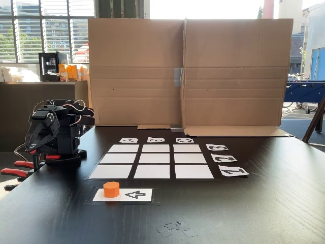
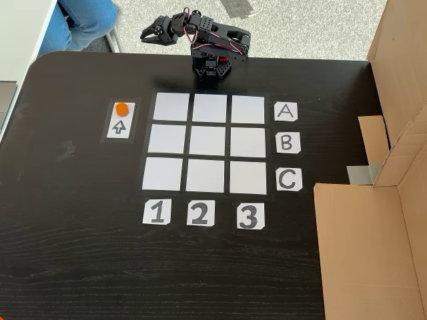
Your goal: Pick up the round, orange token and place it in the grid on square A3.
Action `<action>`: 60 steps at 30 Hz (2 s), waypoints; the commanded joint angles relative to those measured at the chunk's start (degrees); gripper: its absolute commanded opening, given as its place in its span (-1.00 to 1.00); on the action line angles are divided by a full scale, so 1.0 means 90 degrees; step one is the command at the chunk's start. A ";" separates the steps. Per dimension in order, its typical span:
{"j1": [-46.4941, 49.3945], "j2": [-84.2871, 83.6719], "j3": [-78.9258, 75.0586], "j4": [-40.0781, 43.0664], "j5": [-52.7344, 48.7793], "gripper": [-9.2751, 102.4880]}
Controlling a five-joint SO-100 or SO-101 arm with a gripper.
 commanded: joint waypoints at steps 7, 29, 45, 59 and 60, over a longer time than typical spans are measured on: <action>0.0039 0.0059 -0.0010 -0.0098 0.0078 -0.84; -0.0020 0.0000 -0.0059 -0.0059 0.0059 -0.83; -0.1045 -0.3213 -0.2803 0.1230 -0.0410 -0.69; -0.1875 -0.6621 -0.5996 0.2578 -0.0439 -0.47; -0.1875 -0.6797 -0.6182 0.2676 -0.0439 -0.44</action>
